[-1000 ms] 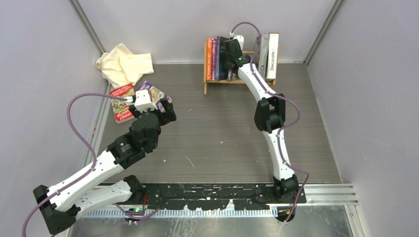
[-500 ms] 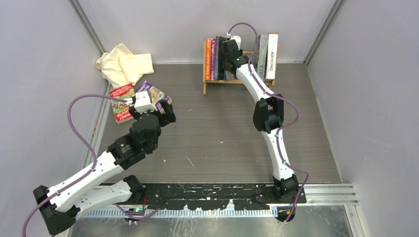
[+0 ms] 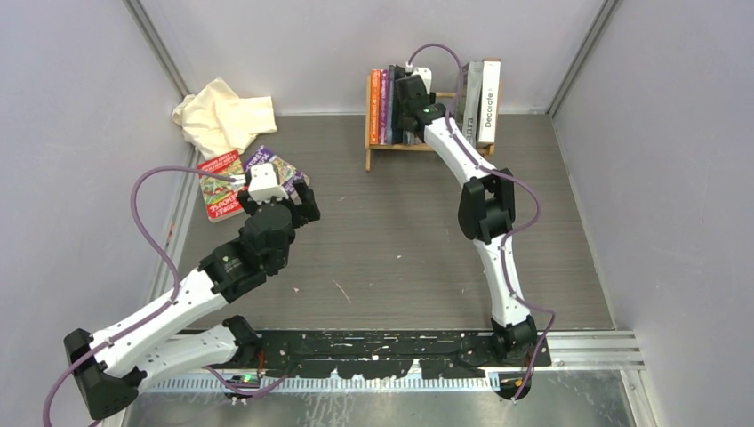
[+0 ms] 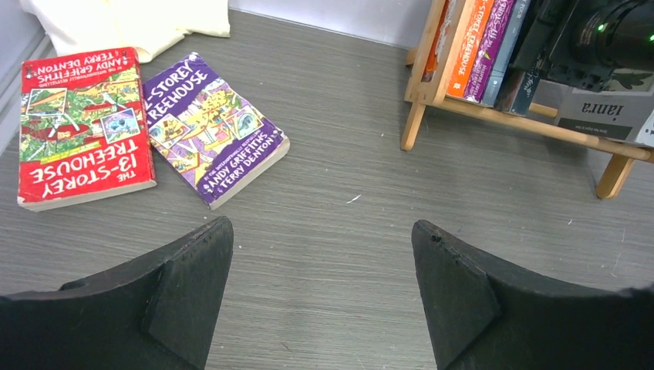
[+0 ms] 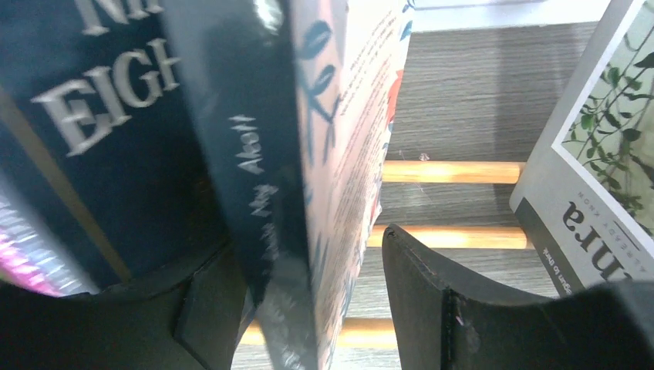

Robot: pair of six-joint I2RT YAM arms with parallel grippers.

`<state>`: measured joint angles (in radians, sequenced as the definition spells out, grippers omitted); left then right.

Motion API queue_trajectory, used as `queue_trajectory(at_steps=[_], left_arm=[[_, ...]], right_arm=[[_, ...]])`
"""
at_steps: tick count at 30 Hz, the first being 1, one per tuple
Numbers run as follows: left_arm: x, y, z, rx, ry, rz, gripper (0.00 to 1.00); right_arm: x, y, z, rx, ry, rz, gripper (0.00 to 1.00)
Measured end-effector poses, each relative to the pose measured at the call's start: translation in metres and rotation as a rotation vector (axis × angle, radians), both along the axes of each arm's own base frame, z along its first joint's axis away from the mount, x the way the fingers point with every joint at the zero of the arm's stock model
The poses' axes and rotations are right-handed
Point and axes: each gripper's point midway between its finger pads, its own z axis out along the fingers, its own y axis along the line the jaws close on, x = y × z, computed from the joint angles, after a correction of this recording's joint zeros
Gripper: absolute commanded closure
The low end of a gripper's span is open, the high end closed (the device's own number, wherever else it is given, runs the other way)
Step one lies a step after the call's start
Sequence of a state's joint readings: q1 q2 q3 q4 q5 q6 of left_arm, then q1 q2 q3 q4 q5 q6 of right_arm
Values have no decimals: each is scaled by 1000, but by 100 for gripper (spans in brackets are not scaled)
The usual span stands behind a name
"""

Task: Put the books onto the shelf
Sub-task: Adjust the book on the shelf.

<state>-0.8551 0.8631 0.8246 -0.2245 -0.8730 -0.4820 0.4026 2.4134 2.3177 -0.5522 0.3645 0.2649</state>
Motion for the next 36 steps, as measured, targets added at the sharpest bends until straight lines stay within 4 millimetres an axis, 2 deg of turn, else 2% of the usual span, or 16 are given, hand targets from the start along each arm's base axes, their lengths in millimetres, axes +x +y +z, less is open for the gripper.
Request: queue_trajectory(at_steps=[3, 11, 16, 19, 22, 26, 31, 36], left_arm=[[1, -3, -1, 3, 4, -5, 15], [6, -12, -6, 12, 18, -26, 15], [13, -20, -7, 26, 24, -39, 15], [18, -23, -7, 23, 25, -40, 15], [21, -21, -8, 22, 30, -34, 15], [25, -18, -10, 24, 38, -23, 15], [33, -18, -16, 35, 57, -14, 15], [39, -19, -23, 50, 80, -9, 15]], right_arm=[[-5, 6, 19, 11, -29, 11, 33], [-21, 6, 88, 50, -149, 7, 33], [-23, -5, 113, 46, -207, -31, 38], [-21, -13, 114, 30, -219, -61, 46], [-19, -24, 112, 12, -218, -92, 59], [-12, -45, 112, 8, -228, -148, 73], [9, -63, 103, 19, -240, -202, 77], [30, -72, 66, 23, -203, -235, 80]])
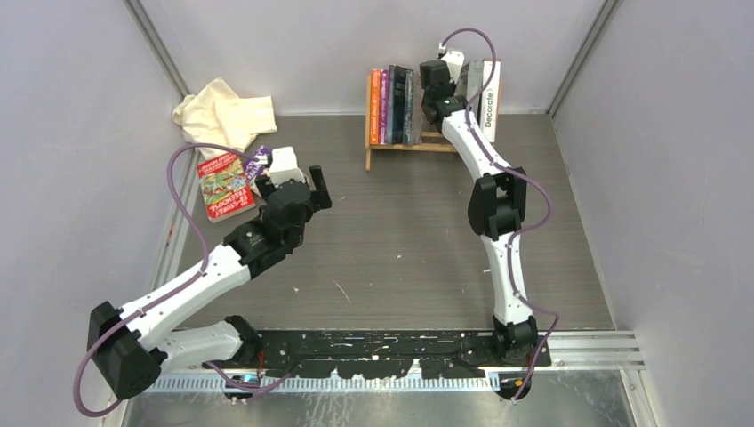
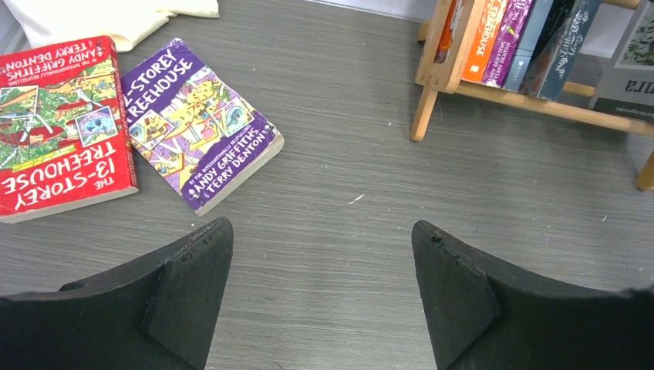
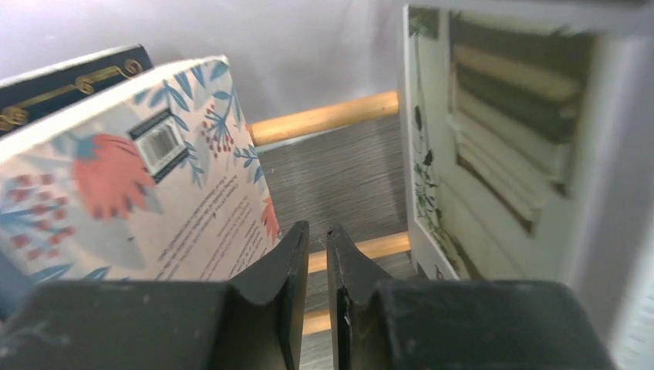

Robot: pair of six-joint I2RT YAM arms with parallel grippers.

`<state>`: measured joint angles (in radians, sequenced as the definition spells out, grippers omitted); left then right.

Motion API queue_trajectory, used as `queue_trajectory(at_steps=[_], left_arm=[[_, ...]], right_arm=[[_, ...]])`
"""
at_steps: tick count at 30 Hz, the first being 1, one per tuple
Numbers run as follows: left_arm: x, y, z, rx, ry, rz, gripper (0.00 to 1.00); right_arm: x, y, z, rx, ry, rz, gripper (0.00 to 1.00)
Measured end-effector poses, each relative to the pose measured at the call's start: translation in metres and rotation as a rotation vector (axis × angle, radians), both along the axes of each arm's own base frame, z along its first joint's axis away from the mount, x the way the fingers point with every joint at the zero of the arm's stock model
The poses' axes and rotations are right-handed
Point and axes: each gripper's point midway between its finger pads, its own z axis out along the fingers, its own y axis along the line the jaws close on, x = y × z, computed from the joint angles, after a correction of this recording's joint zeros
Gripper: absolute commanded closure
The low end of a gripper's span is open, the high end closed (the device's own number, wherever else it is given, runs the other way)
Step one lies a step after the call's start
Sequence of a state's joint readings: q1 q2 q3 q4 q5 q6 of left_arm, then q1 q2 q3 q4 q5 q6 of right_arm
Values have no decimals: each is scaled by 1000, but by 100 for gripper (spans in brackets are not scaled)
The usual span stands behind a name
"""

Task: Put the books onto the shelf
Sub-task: Adjust the book on the shelf.

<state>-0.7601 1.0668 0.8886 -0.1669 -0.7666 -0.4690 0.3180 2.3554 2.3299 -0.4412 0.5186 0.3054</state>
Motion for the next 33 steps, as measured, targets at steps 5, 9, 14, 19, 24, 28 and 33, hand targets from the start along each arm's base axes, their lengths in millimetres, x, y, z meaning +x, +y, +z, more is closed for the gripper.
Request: queue_trajectory(at_steps=[5, 9, 14, 19, 24, 28, 33], left_arm=[[5, 1, -4, 6, 12, 7, 15], [6, 4, -4, 7, 13, 15, 15], [8, 7, -4, 12, 14, 23, 15], [9, 8, -7, 17, 21, 23, 15], [11, 10, -7, 18, 21, 30, 15], [11, 11, -7, 17, 23, 30, 15], [12, 12, -7, 15, 24, 28, 15]], right_arm=[[13, 3, -46, 20, 50, -10, 82], [25, 7, -72, 47, 62, -14, 83], [38, 16, -95, 102, 64, -5, 84], [44, 28, -107, 177, 65, 21, 84], [47, 32, -112, 259, 72, 32, 84], [48, 37, -113, 320, 75, 47, 84], [51, 47, -116, 394, 76, 78, 85]])
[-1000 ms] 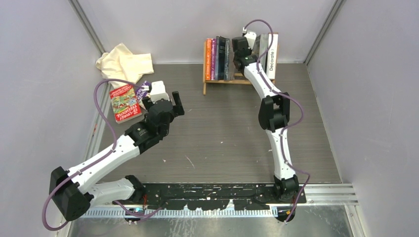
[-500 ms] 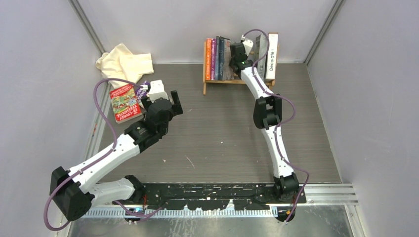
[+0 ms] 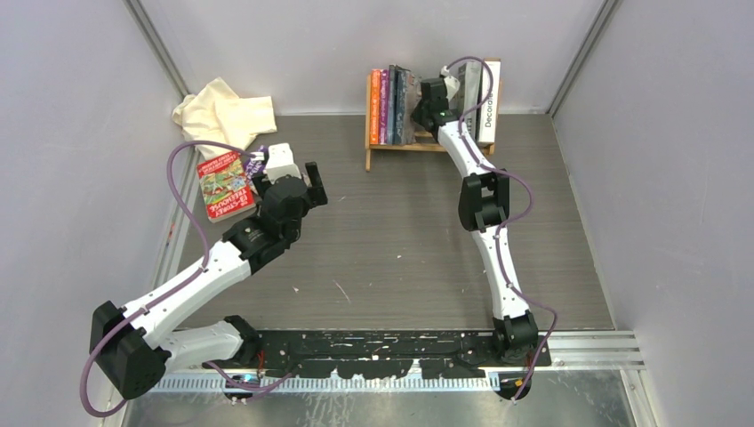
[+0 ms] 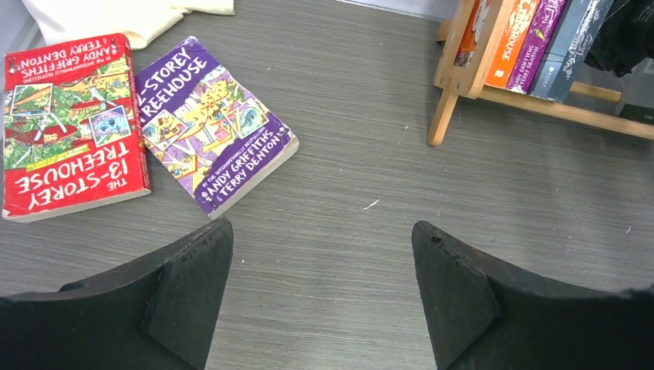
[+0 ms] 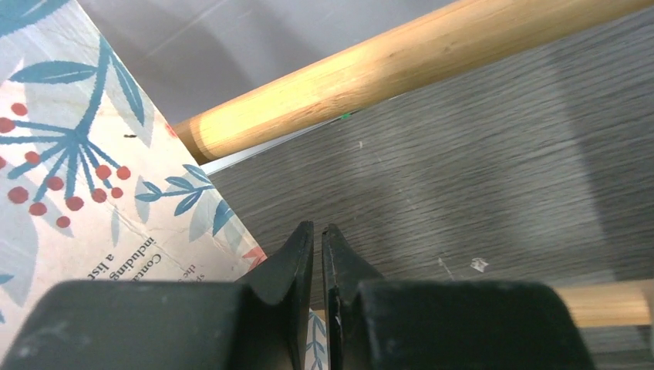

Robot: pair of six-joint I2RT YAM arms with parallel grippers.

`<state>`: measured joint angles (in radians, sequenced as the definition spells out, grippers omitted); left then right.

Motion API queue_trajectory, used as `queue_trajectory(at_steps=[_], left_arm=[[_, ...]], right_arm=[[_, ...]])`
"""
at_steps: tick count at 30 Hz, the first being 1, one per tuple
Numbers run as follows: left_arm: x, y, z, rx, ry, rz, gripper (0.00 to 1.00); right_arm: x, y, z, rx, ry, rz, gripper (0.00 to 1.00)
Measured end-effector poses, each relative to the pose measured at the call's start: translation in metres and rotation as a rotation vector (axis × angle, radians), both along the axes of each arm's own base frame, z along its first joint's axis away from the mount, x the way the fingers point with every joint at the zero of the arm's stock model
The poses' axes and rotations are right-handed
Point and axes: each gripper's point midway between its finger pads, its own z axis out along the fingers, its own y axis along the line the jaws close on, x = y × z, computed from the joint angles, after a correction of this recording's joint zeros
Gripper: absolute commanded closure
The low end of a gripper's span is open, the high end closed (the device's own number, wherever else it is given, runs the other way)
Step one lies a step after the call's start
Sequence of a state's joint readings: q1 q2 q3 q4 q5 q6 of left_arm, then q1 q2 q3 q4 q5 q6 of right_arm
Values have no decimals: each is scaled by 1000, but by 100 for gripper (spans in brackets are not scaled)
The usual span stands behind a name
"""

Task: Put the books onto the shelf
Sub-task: Adjust the book on the shelf.

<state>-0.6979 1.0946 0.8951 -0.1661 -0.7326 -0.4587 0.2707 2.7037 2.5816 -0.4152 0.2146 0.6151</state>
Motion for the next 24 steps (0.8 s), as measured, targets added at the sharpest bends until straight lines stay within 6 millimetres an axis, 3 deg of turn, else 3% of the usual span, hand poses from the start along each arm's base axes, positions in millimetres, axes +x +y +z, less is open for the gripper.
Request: queue_trajectory(at_steps=[9, 15, 24], left_arm=[[0, -1, -1, -5, 2, -2, 15], [0, -2, -2, -13, 2, -4, 15], [-2, -3, -1, -35, 0, -7, 15]], right_arm=[[2, 11, -2, 80, -1, 35, 83], [3, 9, -6, 64, -3, 30, 70], [0, -12, -7, -84, -1, -16, 53]])
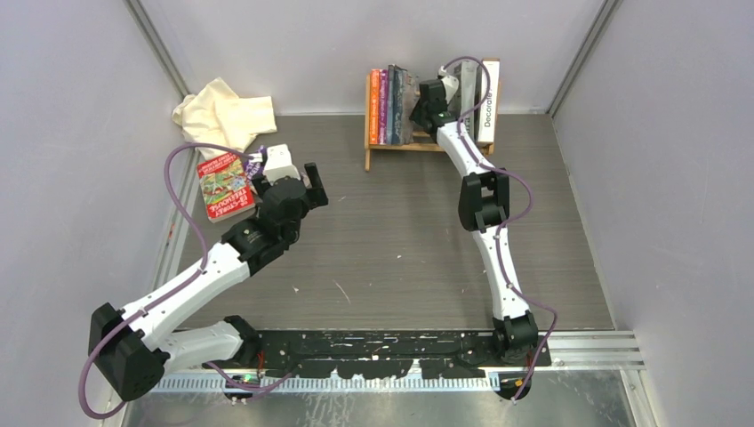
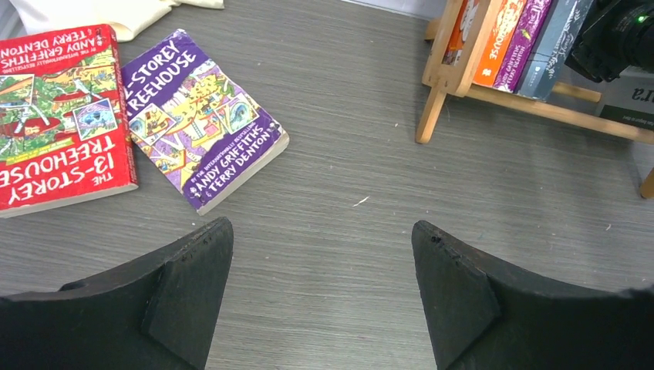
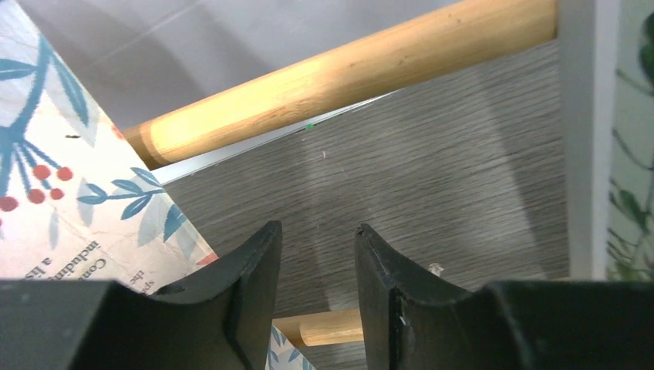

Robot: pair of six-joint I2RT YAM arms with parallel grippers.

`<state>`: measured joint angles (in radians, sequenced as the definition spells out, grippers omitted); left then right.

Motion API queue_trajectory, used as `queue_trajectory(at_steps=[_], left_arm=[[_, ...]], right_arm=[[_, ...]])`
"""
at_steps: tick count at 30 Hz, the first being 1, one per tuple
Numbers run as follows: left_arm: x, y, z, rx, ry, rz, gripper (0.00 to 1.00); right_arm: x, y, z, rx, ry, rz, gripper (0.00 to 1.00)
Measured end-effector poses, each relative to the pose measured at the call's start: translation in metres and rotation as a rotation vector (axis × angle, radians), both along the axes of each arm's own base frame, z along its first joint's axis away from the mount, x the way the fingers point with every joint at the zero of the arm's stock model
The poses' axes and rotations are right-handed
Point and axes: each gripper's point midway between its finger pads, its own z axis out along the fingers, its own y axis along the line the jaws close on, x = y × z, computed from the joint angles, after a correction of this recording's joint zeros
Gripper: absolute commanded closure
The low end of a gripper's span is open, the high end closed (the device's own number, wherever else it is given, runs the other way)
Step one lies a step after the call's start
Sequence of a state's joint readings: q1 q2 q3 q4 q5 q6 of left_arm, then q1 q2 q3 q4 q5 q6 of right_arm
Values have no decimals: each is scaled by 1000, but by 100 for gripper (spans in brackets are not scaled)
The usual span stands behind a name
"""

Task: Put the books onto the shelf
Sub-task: Adjust the book on the shelf.

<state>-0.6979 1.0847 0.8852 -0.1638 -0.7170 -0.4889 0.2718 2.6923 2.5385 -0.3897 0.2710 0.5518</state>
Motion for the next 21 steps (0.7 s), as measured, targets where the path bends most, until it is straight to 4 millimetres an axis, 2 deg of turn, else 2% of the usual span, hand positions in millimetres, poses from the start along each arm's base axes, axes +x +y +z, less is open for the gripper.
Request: queue_trajectory(at_steps=[21], left_arm=[[-3, -1, 6, -18, -13, -14, 14]], right_arm=[[-3, -20, 62, -221, -85, 3, 47]])
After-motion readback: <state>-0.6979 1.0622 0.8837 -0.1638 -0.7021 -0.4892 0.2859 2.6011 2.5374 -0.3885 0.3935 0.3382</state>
